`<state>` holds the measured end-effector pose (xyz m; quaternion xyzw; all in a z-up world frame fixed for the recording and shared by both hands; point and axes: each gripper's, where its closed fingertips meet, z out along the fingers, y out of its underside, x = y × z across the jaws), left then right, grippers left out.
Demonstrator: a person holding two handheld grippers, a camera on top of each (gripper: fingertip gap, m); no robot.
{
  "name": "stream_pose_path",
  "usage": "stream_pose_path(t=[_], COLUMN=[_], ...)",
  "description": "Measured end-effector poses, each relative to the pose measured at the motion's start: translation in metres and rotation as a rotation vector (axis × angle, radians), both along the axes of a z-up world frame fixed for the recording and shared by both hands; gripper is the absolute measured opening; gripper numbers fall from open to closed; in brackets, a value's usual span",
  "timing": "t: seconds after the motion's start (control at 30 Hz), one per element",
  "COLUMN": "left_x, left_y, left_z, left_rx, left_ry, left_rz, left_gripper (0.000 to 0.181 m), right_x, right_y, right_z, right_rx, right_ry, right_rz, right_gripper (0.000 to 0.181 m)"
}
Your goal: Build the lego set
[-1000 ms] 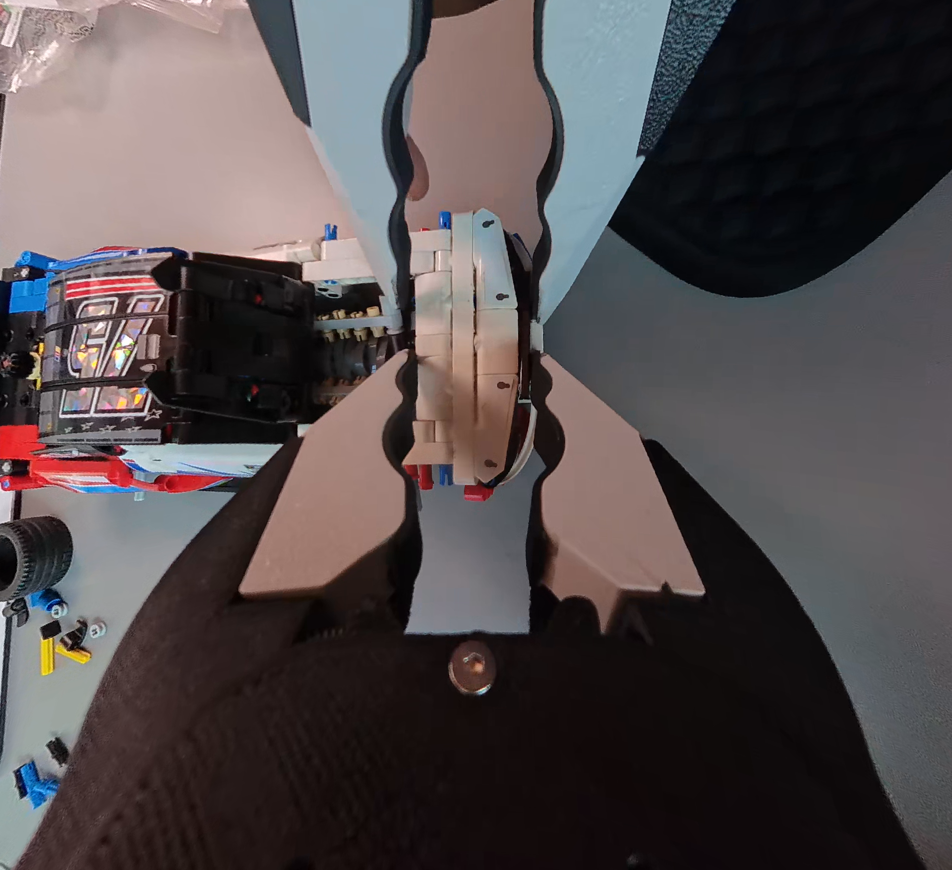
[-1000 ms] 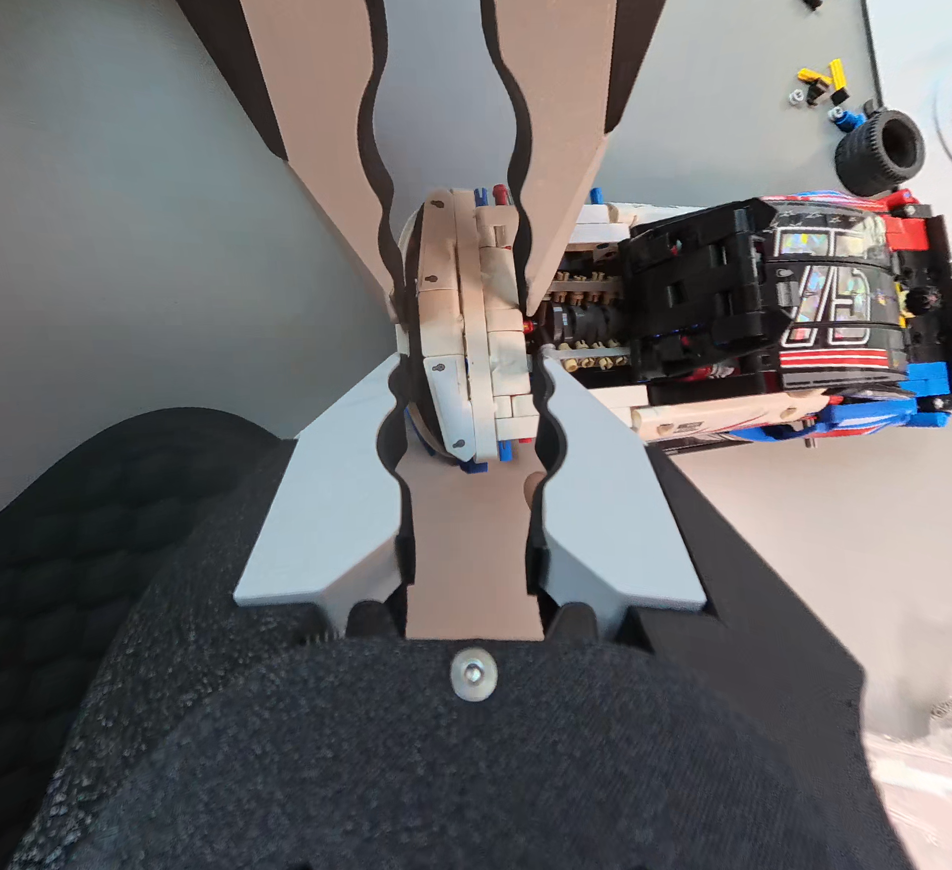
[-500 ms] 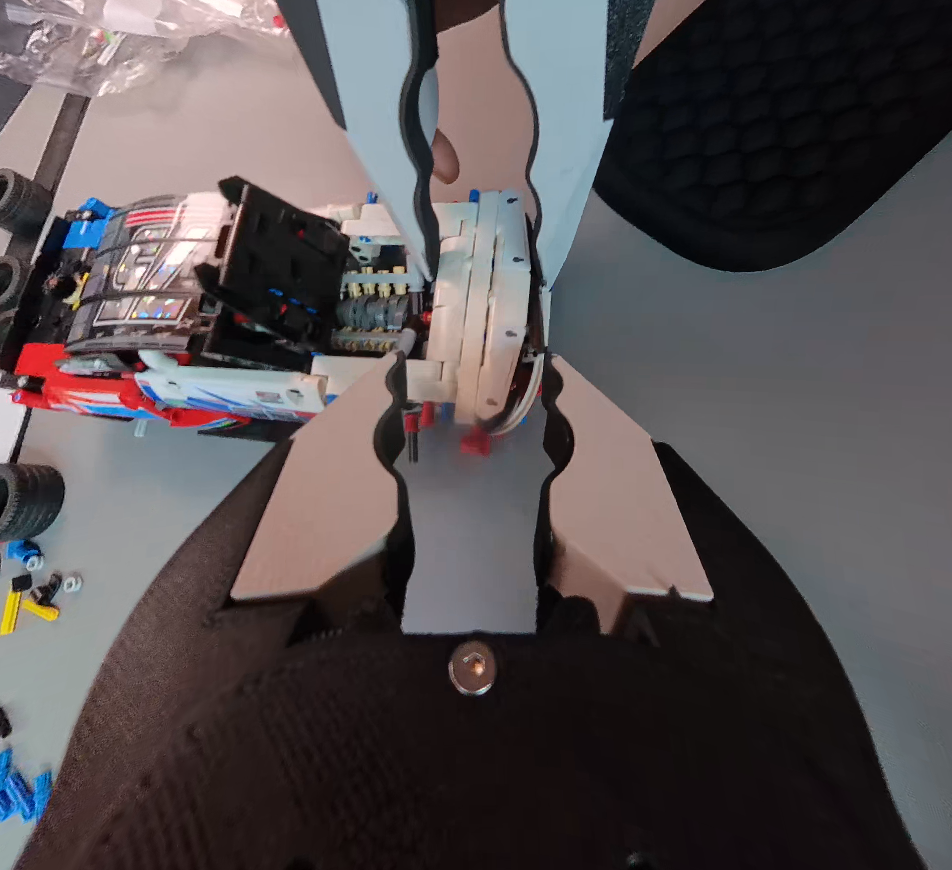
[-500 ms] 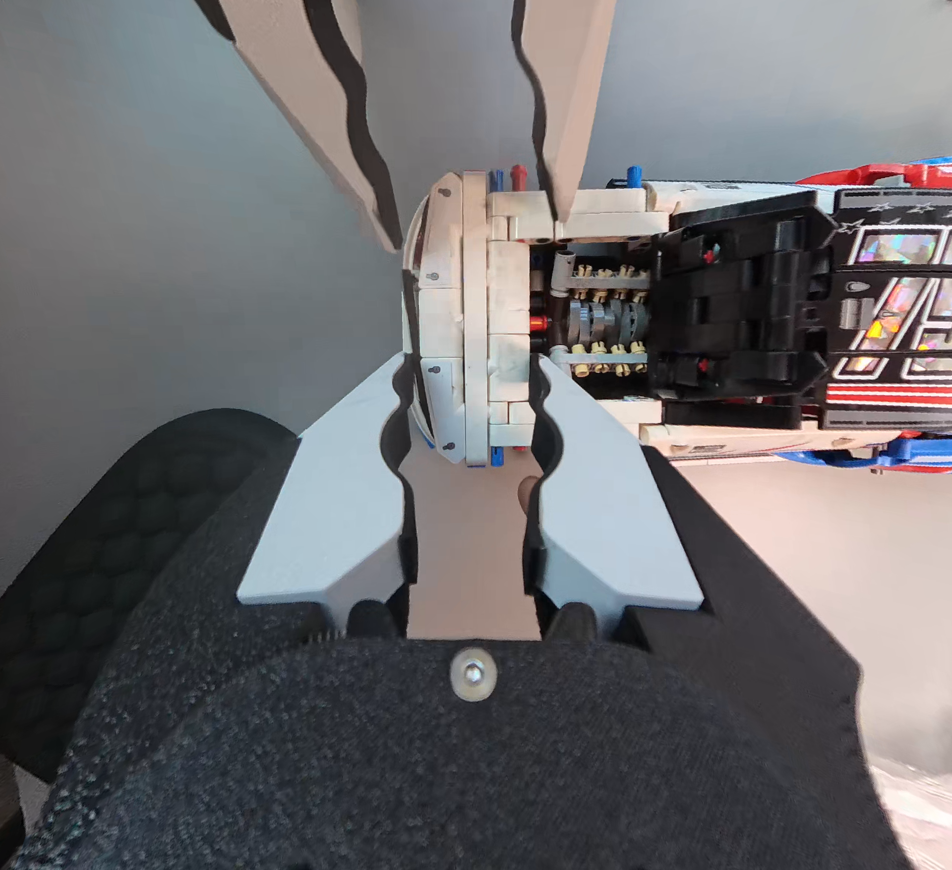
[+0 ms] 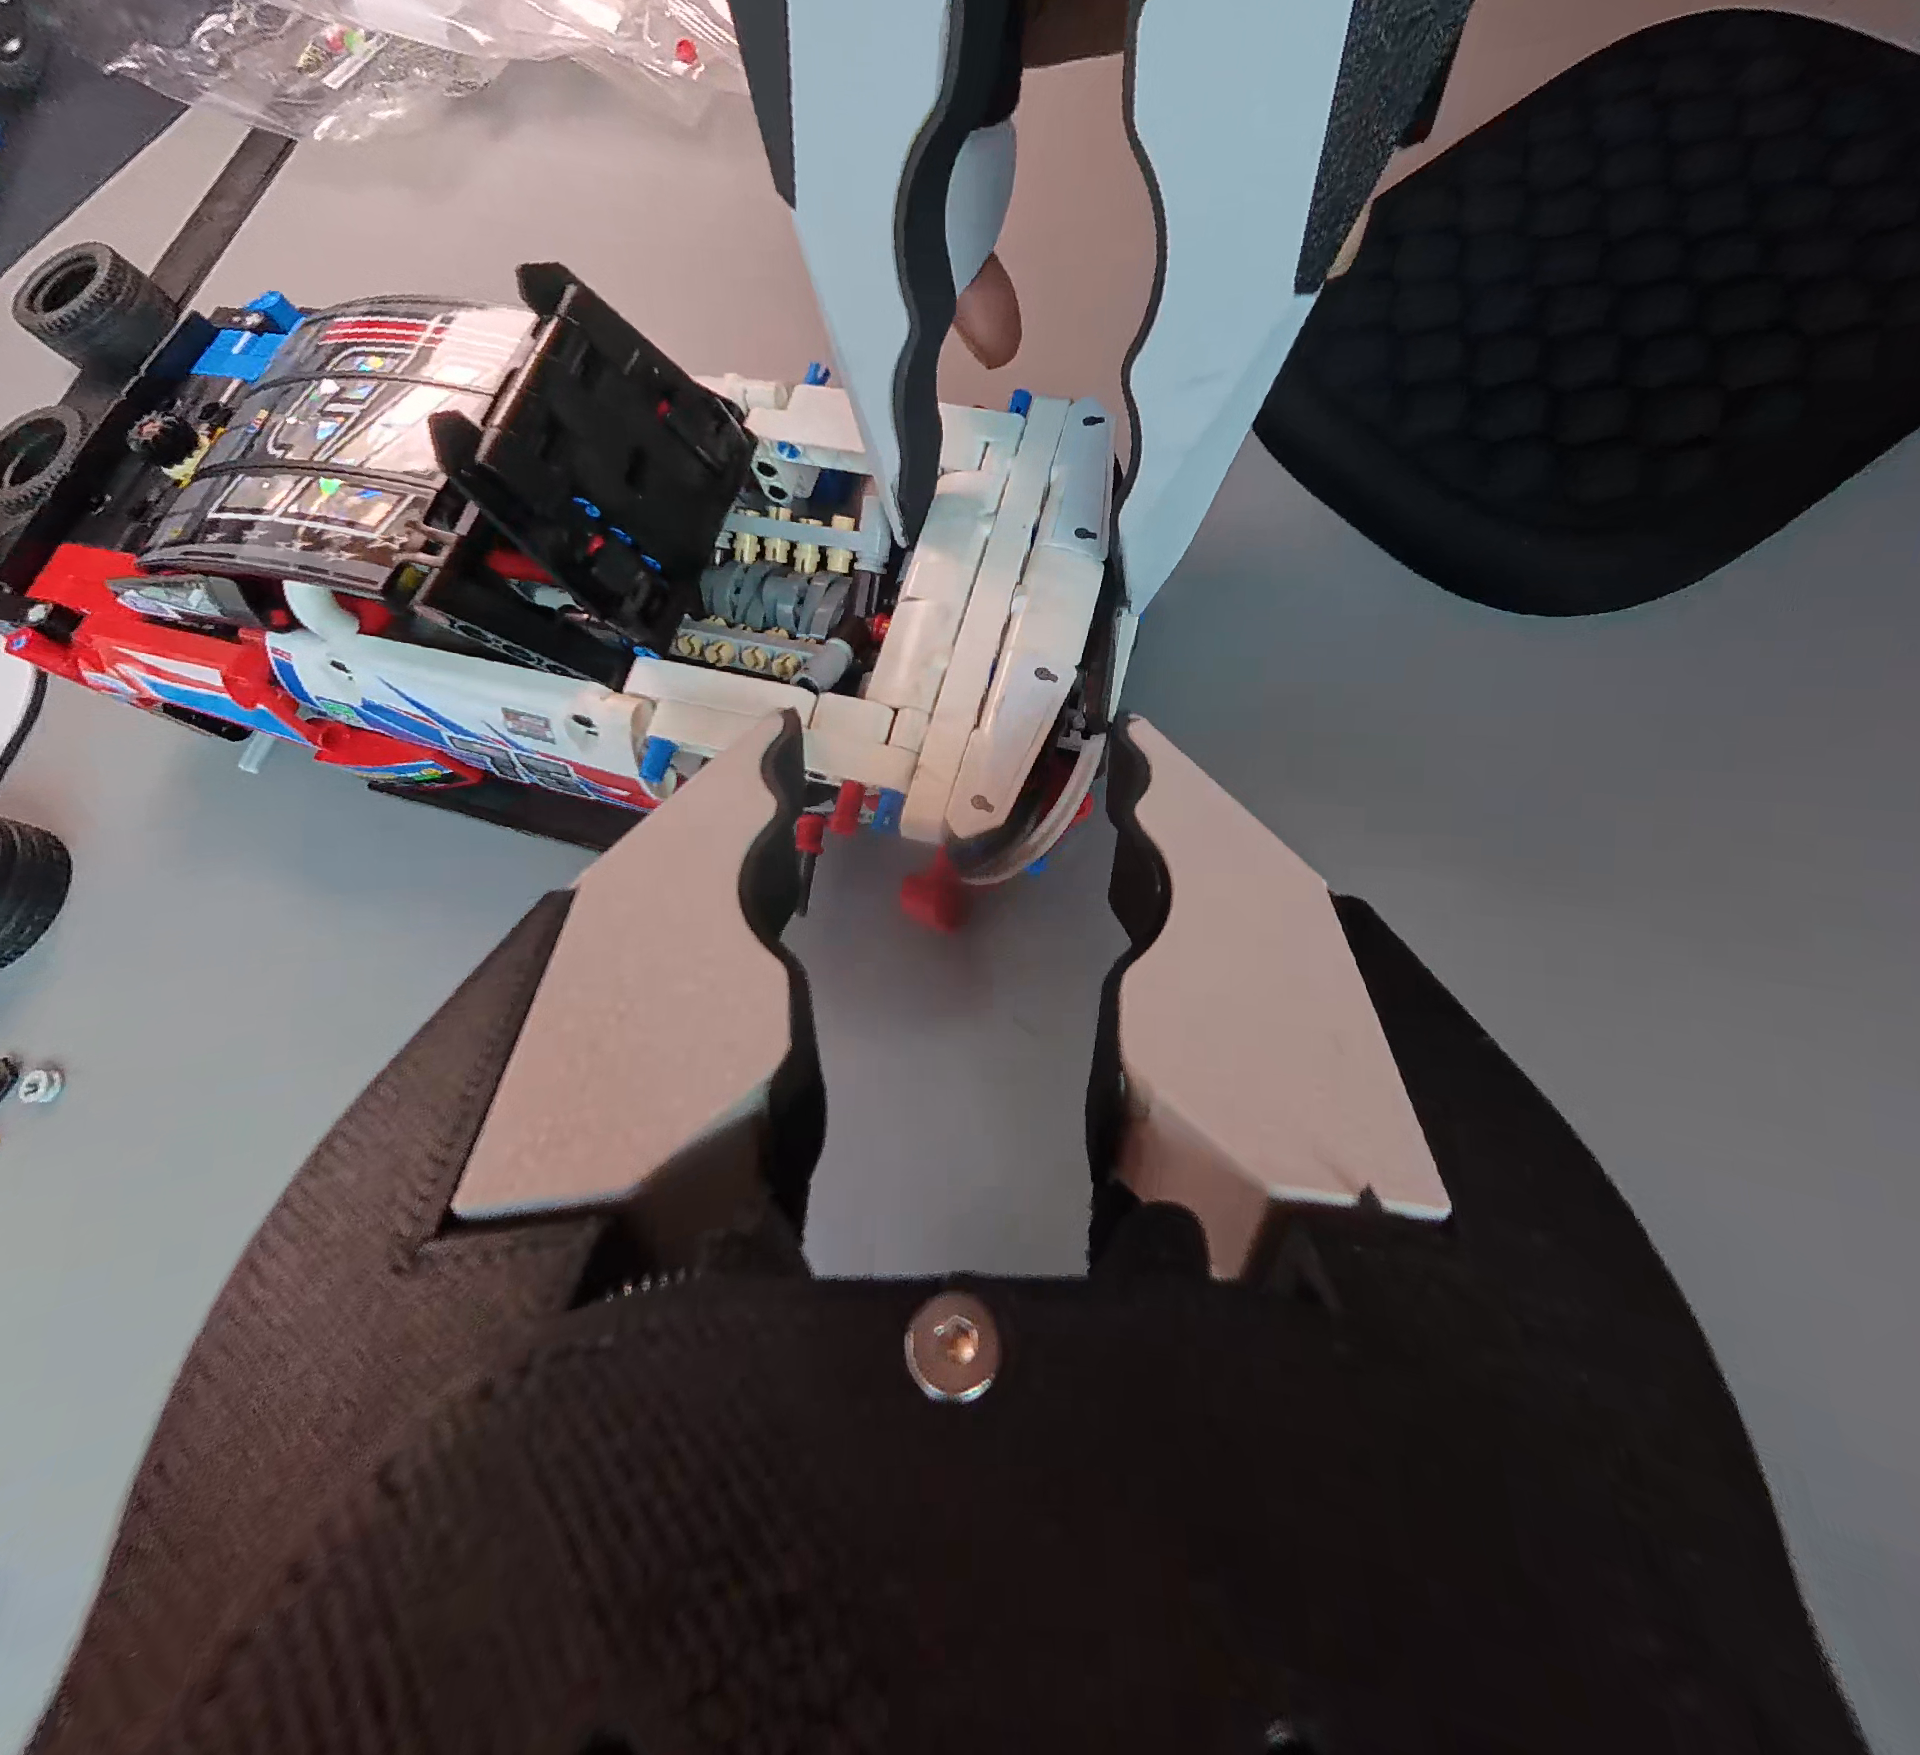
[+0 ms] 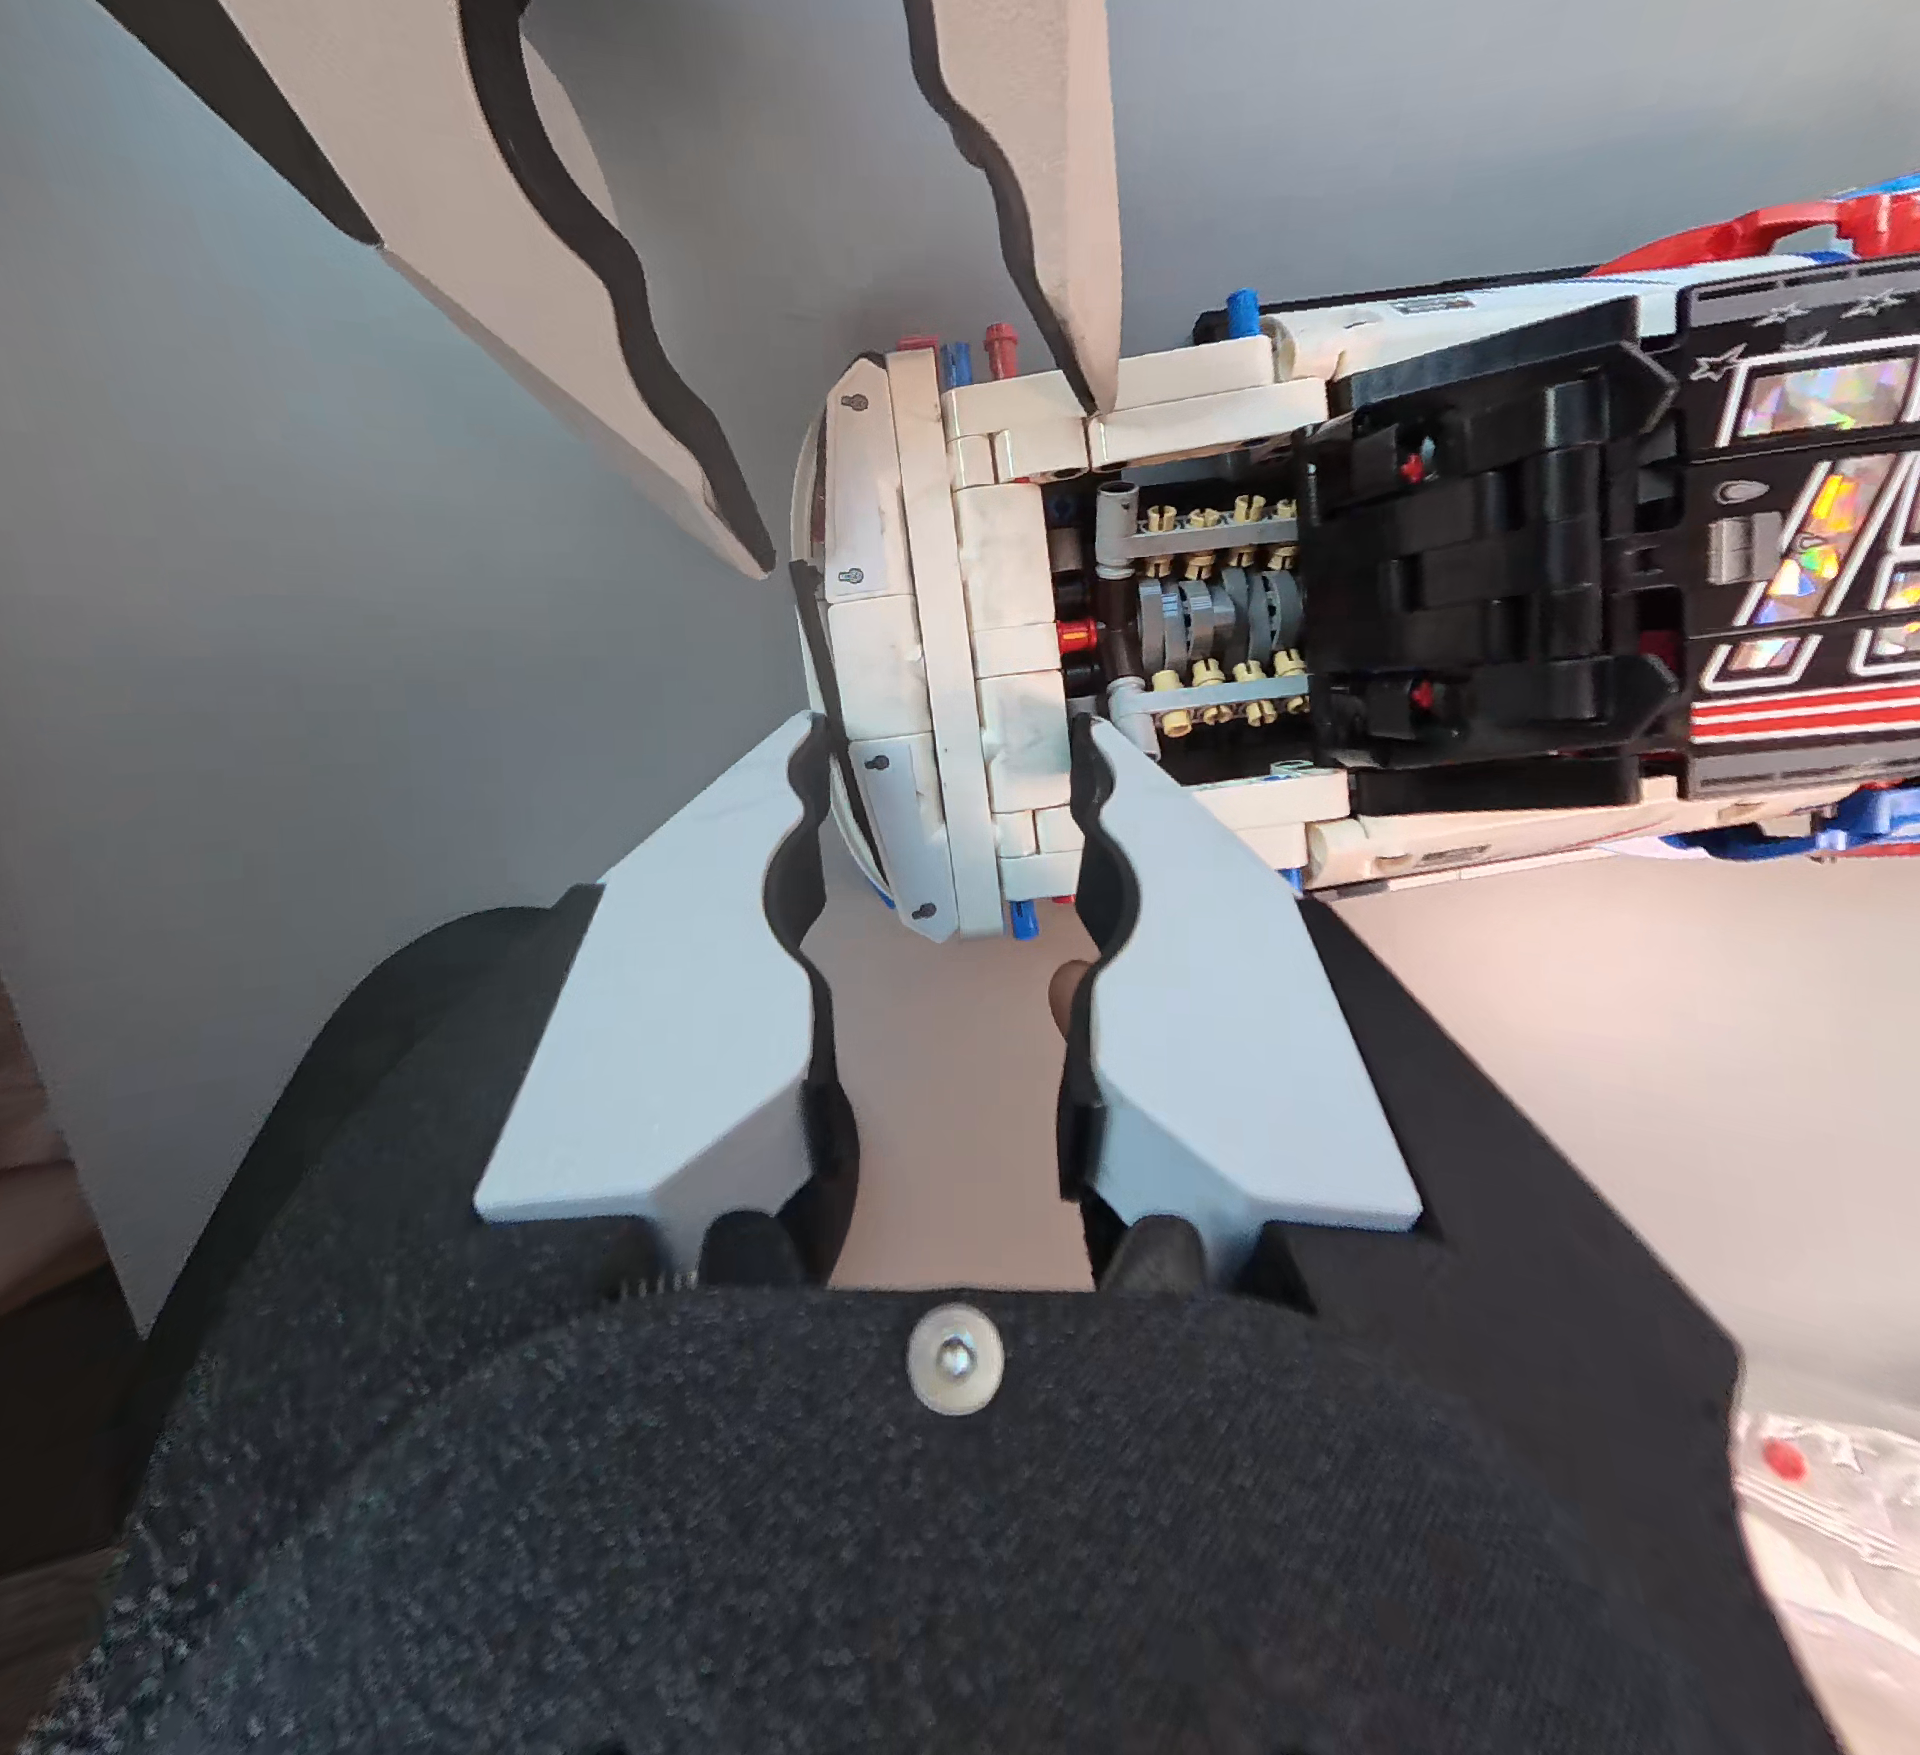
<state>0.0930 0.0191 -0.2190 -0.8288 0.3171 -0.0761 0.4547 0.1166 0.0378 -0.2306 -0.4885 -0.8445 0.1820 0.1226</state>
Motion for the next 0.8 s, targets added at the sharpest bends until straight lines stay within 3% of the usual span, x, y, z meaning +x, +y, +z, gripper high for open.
stream_pose_path(t=[0.3, 0.8], left_x=[-0.0049, -0.0087], left_y=[0.0036, 0.0050], left_z=[-0.0011, -0.0014], left_rx=[0.065, 0.130], left_ry=[0.039, 0.042], left_rz=[0.071, 0.129], left_gripper=[0.054, 0.054], right_x=[-0.0032, -0.0068], right_y=[0.0007, 0.0017], right_z=[0.0004, 0.0004], right_rx=[-0.023, 0.021], right_ry=[0.037, 0.031], right_rz=[-0.082, 0.015], right_gripper=[0.045, 0.045])
